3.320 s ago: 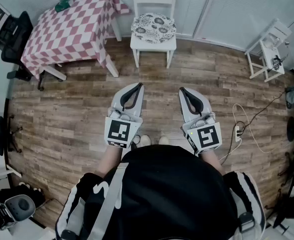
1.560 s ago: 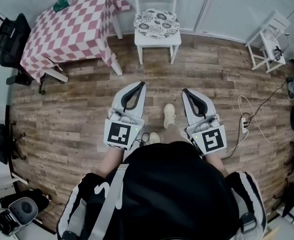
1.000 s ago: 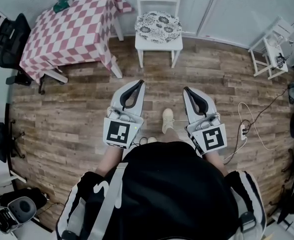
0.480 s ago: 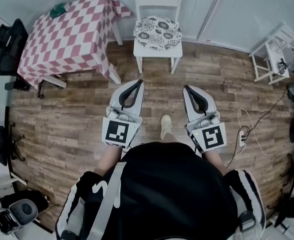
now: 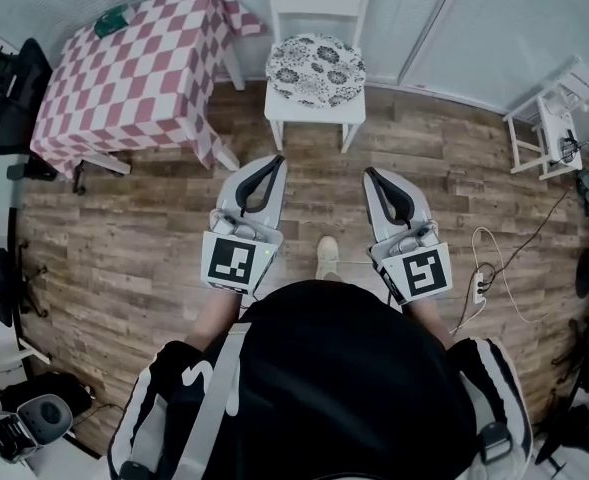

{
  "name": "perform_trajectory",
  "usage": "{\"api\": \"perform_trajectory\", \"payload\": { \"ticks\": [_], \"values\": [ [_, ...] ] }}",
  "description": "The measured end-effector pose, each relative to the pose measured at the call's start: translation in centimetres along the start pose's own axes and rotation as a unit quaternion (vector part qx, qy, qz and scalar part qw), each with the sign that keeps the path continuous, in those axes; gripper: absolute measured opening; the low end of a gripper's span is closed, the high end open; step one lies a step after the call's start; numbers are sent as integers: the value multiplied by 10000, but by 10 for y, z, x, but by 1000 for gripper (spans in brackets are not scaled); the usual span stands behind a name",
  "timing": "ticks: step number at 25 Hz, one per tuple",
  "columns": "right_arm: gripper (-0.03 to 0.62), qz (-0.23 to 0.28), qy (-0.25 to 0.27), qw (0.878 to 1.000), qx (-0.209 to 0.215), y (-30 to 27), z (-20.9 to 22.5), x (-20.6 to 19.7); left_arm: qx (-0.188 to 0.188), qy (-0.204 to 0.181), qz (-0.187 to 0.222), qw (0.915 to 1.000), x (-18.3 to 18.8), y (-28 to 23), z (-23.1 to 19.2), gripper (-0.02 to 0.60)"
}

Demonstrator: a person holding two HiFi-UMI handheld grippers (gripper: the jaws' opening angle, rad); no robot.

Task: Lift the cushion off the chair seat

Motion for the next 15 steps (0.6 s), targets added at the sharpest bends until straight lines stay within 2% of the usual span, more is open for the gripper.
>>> {"api": "perform_trajectory", "payload": {
  "ticks": [15],
  "values": [
    [-6,68,123,9998,102,-25,74,13,126,-16,151,9998,16,-72,-2,1]
  ]
}}
Point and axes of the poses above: the fingertips, and each gripper's own axes: y backward along the fingers, z to its right, x out of its top, the point moved 4 cm from there along y, backward along the fingers, and after that the axes turned 9 degrees about -y, right-handed, at the moved point
